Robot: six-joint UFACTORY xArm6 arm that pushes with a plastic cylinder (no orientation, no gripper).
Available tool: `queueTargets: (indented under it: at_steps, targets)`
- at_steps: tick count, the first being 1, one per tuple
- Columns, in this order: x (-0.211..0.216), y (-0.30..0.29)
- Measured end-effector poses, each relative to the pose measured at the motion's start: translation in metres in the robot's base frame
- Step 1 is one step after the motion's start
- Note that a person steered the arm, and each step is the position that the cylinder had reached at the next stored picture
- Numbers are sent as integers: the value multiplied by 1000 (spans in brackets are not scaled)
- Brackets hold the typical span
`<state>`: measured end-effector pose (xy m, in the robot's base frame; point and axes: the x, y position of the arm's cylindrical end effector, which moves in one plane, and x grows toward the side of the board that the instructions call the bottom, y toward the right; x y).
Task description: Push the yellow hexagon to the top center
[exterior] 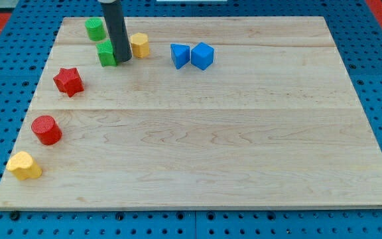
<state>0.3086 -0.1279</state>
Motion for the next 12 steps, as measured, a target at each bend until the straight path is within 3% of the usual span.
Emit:
queueTargets:
  at_steps: [1,2,4,5,6,7,8,12]
  targets:
    - [-29,26]
    - [-29,68]
    - [-29,-18]
    - [-69,2]
    - [-68,76]
    - [-59,55]
    - [-35,104]
    - [-43,131]
